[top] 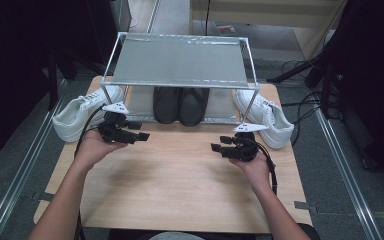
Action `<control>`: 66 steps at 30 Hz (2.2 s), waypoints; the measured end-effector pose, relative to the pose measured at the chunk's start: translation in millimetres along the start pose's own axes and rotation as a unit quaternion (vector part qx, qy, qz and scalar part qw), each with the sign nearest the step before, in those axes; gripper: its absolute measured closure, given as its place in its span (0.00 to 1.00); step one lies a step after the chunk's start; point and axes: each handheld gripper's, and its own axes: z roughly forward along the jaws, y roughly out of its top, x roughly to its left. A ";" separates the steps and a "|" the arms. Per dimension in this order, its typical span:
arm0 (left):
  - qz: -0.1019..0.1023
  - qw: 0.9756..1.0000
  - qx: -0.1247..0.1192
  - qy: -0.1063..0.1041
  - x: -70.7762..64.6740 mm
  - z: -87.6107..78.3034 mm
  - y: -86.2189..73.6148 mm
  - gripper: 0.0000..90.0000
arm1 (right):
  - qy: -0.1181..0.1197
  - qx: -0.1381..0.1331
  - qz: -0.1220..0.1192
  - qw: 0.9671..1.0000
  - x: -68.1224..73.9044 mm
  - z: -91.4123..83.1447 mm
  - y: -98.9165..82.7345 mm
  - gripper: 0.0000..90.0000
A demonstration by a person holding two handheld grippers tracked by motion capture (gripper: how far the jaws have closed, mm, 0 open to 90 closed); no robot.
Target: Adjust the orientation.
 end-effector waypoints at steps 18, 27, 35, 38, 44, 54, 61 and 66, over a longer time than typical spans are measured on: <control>-0.044 0.998 -0.016 0.036 33.6 -28.9 -22.0 0.42 | -0.010 0.013 -0.015 1.000 0.2 5.8 -0.5 0.50; -0.055 0.996 -0.031 0.058 50.7 -45.5 -31.7 0.42 | -0.010 0.017 -0.011 1.000 -0.6 7.9 -0.5 0.50; -0.074 0.993 -0.040 0.078 66.7 -60.5 -39.2 0.43 | -0.014 0.018 -0.007 1.000 -1.1 6.8 -0.8 0.50; -0.076 0.993 -0.040 0.086 73.6 -65.9 -42.1 0.43 | -0.015 0.019 -0.008 1.000 -1.7 6.7 -1.3 0.50; -0.088 0.990 -0.044 0.101 91.8 -75.8 -45.4 0.43 | -0.018 0.026 -0.005 0.999 -1.8 5.9 -3.3 0.50; -0.103 0.986 -0.053 0.123 114.4 -97.4 -44.9 0.44 | -0.032 0.025 -0.002 0.999 -2.2 -4.6 -11.7 0.50; -0.111 0.982 -0.051 0.146 129.0 -107.9 -46.1 0.46 | -0.043 0.023 0.003 0.999 -3.3 -11.7 -17.6 0.50; -0.129 0.978 -0.054 0.156 142.2 -110.3 -54.3 0.47 | -0.048 0.022 0.005 0.999 -3.6 -16.8 -21.7 0.50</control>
